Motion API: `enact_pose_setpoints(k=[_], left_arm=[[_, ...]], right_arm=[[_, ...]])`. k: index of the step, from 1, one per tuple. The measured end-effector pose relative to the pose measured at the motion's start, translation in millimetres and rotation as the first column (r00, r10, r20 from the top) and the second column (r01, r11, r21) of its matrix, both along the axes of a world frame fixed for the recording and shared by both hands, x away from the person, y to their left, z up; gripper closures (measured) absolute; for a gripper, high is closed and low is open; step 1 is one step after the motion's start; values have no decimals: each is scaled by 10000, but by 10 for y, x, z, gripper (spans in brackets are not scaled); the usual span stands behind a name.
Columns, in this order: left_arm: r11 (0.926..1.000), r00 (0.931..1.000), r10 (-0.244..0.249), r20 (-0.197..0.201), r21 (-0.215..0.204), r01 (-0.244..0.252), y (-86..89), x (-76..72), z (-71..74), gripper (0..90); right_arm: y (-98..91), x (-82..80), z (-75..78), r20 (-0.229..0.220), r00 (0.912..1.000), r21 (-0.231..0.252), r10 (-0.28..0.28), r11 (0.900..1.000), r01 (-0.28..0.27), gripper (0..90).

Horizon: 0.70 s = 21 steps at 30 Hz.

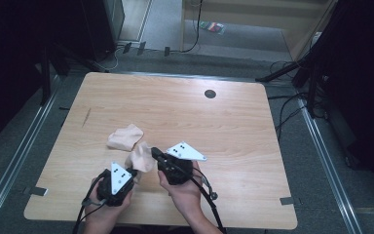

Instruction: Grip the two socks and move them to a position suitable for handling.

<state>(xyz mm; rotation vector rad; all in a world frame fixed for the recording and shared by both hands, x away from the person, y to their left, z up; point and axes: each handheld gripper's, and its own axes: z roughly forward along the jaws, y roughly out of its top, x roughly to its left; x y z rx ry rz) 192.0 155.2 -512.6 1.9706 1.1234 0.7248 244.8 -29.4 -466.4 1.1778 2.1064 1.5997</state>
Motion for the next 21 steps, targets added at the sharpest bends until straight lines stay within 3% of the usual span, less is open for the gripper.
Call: enact_pose_setpoints(k=[2, 3, 4, 6, 9, 11, 13, 14, 15, 16, 18, 21], left_arm=[[9988, 9980, -423, -479, -274, 410, -53, 52, -127, 784], [9988, 9980, -423, -479, -274, 410, -53, 52, -127, 753], [9912, 9901, -1008, -977, -956, 915, -89, 106, -209, 680], [9829, 9841, -1410, -1080, -1338, 1262, -100, 124, -225, 592], [9752, 9826, -1522, -1061, -1777, 1319, -38, 137, -216, 508], [9728, 9850, -1268, -1173, -2089, 1004, 65, 168, -212, 461], [9731, 9886, -638, -1361, -2281, 314, 190, 224, -223, 451], [9731, 9880, -230, -1524, -2299, -128, 241, 254, -237, 452], [9731, 9880, -230, -1524, -2299, -128, 241, 254, -237, 457], [9729, 9826, 369, -1823, -2179, -770, 301, 308, -278, 459], [9719, 9774, 450, -2067, -2172, -907, 315, 340, -311, 464], [9743, 9755, 305, -2177, -2116, -777, 275, 361, -333, 490]], right_arm=[[-88, 43, -95, -77, 9994, -307, -338, 9990, 336, 900], [-88, 43, -95, -77, 9994, -307, -338, 9990, 336, 900], [-191, 91, -204, -202, 9974, -618, -698, 9957, 684, 900], [-277, 121, -279, -314, 9950, -817, -950, 9924, 922, 900], [-406, 154, -370, -587, 9906, -986, -1234, 9882, 1172, 900], [-497, 156, -419, -691, 9869, -1065, -1460, 9847, 1382, 900], [-557, 147, -454, -765, 9844, -1178, -1587, 9818, 1492, 900], [-577, 138, -468, -877, 9820, -1190, -1673, 9805, 1564, 900], [-577, 138, -468, -877, 9820, -1190, -1673, 9805, 1564, 900], [-612, 126, -502, -906, 9806, -1290, -1737, 9784, 1614, 900], [-631, 114, -522, -935, 9786, -1364, -1834, 9760, 1699, 900], [-662, 97, -537, -1017, 9751, -1403, -1970, 9732, 1820, 900]])
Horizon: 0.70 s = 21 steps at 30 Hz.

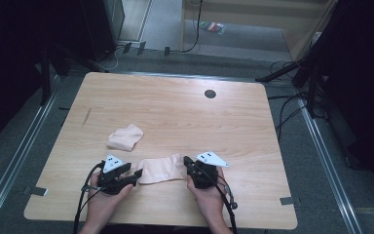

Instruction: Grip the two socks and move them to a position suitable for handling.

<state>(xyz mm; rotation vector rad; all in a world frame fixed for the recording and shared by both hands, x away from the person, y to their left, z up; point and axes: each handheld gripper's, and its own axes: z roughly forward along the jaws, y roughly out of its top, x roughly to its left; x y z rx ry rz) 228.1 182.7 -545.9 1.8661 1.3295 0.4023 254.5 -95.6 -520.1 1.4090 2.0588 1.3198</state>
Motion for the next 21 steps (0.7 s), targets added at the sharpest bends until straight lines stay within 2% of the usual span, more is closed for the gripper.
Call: enact_pose_setpoints(k=[2, 5, 7, 8, 11, 14, 15, 20, 21], left_arm=[[9999, 9999, -123, 13, 72, 123, -32, 17, -6, 565], [9978, 9985, -547, -95, 373, 551, -94, 49, -23, 760], [9972, 9976, -676, -172, 309, 681, -98, 61, -32, 856], [9970, 9969, -756, -197, 169, 760, -98, 67, -35, 877], [9964, 9959, -849, -320, -13, 849, -76, 47, -4, 882], [9964, 9959, -846, -309, -1, 846, -55, 13, 18, 882], [9967, 9961, -805, -348, 24, 806, -40, -44, 48, 882], [9970, 9962, -752, -439, 128, 759, -73, -143, 34, 860], [9979, 9973, -606, -425, 183, 614, -76, -150, 15, 677]], right_arm=[[-38, -12, -18, -57, 9999, -14, -106, 9999, 106, 900], [-97, -19, -43, -186, 9996, -96, -199, 9998, 197, 900], [-107, -28, -51, -281, 9993, -110, -240, 9997, 237, 900], [-123, -50, -75, -364, 9990, -182, -272, 9995, 266, 900], [-146, -84, -82, -398, 9988, -230, -289, 9993, 280, 900], [-167, -106, -66, -395, 9987, -183, -309, 9994, 302, 900], [-185, -157, -40, -402, 9988, -96, -280, 9996, 277, 900], [-205, -236, -46, -498, 9986, -163, -169, 9997, 161, 900], [-223, -250, -76, -711, 9972, -153, -220, 9997, 210, 874]])
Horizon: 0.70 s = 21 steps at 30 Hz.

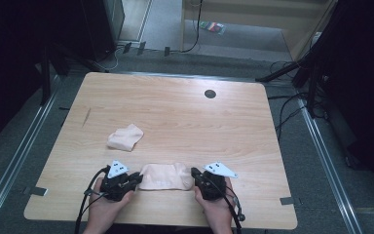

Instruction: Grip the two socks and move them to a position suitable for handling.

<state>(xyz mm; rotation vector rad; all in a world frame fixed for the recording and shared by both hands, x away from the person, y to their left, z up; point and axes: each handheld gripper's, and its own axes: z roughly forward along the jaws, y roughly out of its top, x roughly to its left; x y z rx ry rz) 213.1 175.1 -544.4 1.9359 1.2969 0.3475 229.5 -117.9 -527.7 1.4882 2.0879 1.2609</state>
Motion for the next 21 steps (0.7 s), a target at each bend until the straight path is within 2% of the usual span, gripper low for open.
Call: enact_pose_setpoints(k=[1, 2, 3, 4, 5, 6, 7, 8, 9, 10, 11, 12, 14, 15, 16, 17, 18, 19, 20, 21], left_arm=[[9998, 9999, 126, 85, -160, -125, 20, 15, -2, 616], [9998, 9999, 126, 85, -160, -125, 20, 15, -2, 518], [9981, 9992, 337, 198, -519, -326, 77, 46, 15, 445], [9966, 9985, 466, 285, -694, -446, 125, 58, 34, 397], [9966, 9985, 466, 285, -694, -446, 125, 58, 34, 346], [9931, 9958, 741, 545, -956, -687, 230, 85, 73, 289], [9931, 9958, 741, 545, -956, -687, 230, 85, 73, 240], [9900, 9925, 996, 714, -1073, -916, 337, 111, 108, 183], [9855, 9906, 1133, 772, -1351, -1022, 424, 132, 126, 169], [9826, 9889, 1215, 855, -1516, -1076, 497, 147, 138, 147], [9826, 9889, 1215, 855, -1516, -1076, 497, 147, 138, 134], [9785, 9844, 1417, 1039, -1652, -1234, 646, 166, 158, 122], [9697, 9788, 1740, 1082, -1917, -1512, 780, 186, 167, 98], [9628, 9730, 2020, 1116, -2047, -1764, 872, 196, 171, 97], [9552, 9673, 2272, 1126, -2193, -1988, 937, 204, 172, 94], [9517, 9646, 2391, 1114, -2241, -2101, 984, 207, 174, 91], [9448, 9608, 2547, 1099, -2403, -2229, 1049, 216, 174, 89], [9448, 9608, 2547, 1099, -2403, -2229, 1049, 216, 174, 81], [9407, 9574, 2665, 1108, -2463, -2334, 1121, 221, 172, 65], [9386, 9575, 2664, 1105, -2557, -2316, 1158, 222, 169, 39]], right_arm=[[-10, 1, -5, -7, 10000, 76, 20, 10000, -20, 798], [-10, 1, -5, -7, 10000, 76, 20, 10000, -20, 798], [-27, 17, 14, 68, 9998, 276, 171, 9995, -173, 605], [-29, 31, 31, 134, 9996, 278, 253, 9993, -257, 568], [-18, 47, 64, 254, 9990, 243, 359, 9990, -366, 527], [6, 65, 100, 496, 9976, 122, 489, 9987, -496, 493], [6, 65, 100, 496, 9976, 122, 489, 9987, -496, 493], [109, 104, 190, 971, 9912, -132, 899, 9959, -891, 449], [141, 113, 210, 1077, 9890, -196, 1011, 9948, -995, 441], [229, 135, 256, 1322, 9820, -339, 1352, 9907, -1319, 434], [229, 135, 256, 1322, 9820, -339, 1352, 9907, -1319, 434], [396, 178, 320, 1564, 9694, -588, 1890, 9816, -1818, 429], [591, 241, 363, 1740, 9550, -1024, 2402, 9689, -2251, 411], [666, 267, 376, 1765, 9517, -1190, 2512, 9652, -2327, 403], [788, 320, 394, 1763, 9445, -1290, 2770, 9578, -2568, 385], [886, 363, 402, 1736, 9389, -1342, 2974, 9516, -2766, 374], [960, 392, 406, 1687, 9369, -1389, 3061, 9484, -2849, 371], [1079, 452, 401, 1623, 9317, -1479, 3248, 9416, -3025, 368], [1167, 502, 391, 1563, 9285, -1512, 3368, 9371, -3145, 366], [1230, 540, 383, 1489, 9278, -1508, 3422, 9351, -3207, 366]])
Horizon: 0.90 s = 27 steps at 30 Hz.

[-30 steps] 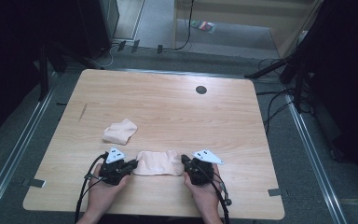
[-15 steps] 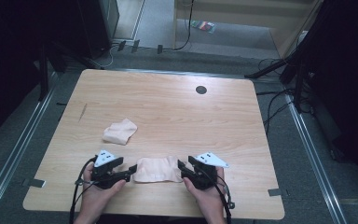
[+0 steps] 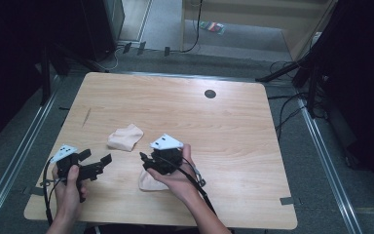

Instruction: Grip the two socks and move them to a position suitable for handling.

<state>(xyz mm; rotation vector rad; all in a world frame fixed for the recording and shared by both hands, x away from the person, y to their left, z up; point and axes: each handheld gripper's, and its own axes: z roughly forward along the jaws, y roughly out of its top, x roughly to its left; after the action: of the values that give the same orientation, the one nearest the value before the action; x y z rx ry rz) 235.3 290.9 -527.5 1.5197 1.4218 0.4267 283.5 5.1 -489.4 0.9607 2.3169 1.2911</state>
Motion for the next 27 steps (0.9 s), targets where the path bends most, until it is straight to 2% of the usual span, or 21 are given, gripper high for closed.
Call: enact_pose_setpoints(k=[1, 2, 3, 10, 12, 13, 20, 23, 24, 25, 26, 27], left_arm=[[10000, 10000, 0, 0, 0, 0, 0, 0, 0, 11], [9999, 10000, 33, 35, -101, -32, 19, 1, -2, 11], [9997, 9997, 244, -59, 33, -243, 46, 6, 0, 10], [9988, 9991, 428, -54, 220, -426, 80, 16, 9, 0], [9987, 9990, 449, -78, 260, -447, 81, 17, 8, 0], [9978, 9983, 556, -195, 372, -549, 82, 22, 0, 0], [9970, 9969, 719, -306, 296, -710, 113, 24, -18, 0], [9965, 9961, 813, -354, 241, -805, 117, 18, -27, 0], [9966, 9959, 808, -397, 190, -801, 119, 18, -32, 0], [9967, 9959, 798, -435, 175, -791, 118, 24, -38, 0], [9967, 9959, 798, -435, 175, -791, 118, 24, -38, 0], [9968, 9958, 788, -465, 201, -779, 110, 28, -42, 0]], right_arm=[[0, 0, 0, 0, 10000, 0, 0, 10000, 0, 366], [97, 66, -16, -137, 9999, -24, 91, 10000, -92, 365], [248, 182, -46, -289, 9994, -29, 202, 9998, -202, 366], [657, 466, -181, -763, 9958, -491, 499, 9973, -538, 338], [706, 500, -196, -887, 9950, -540, 465, 9972, -514, 336], [804, 578, -228, -1115, 9926, -635, 479, 9965, -552, 326], [962, 704, -339, -1258, 9916, -1165, 310, 9921, -458, 361], [1025, 703, -445, -1540, 9870, -1581, 463, 9849, -708, 431], [1025, 703, -445, -1540, 9870, -1581, 463, 9849, -708, 431], [1063, 687, -514, -1363, 9898, -2059, 403, 9762, -681, 518], [1063, 687, -514, -1363, 9898, -2059, 403, 9762, -681, 518], [1065, 683, -503, -1255, 9920, -2143, 116, 9760, -385, 728]])
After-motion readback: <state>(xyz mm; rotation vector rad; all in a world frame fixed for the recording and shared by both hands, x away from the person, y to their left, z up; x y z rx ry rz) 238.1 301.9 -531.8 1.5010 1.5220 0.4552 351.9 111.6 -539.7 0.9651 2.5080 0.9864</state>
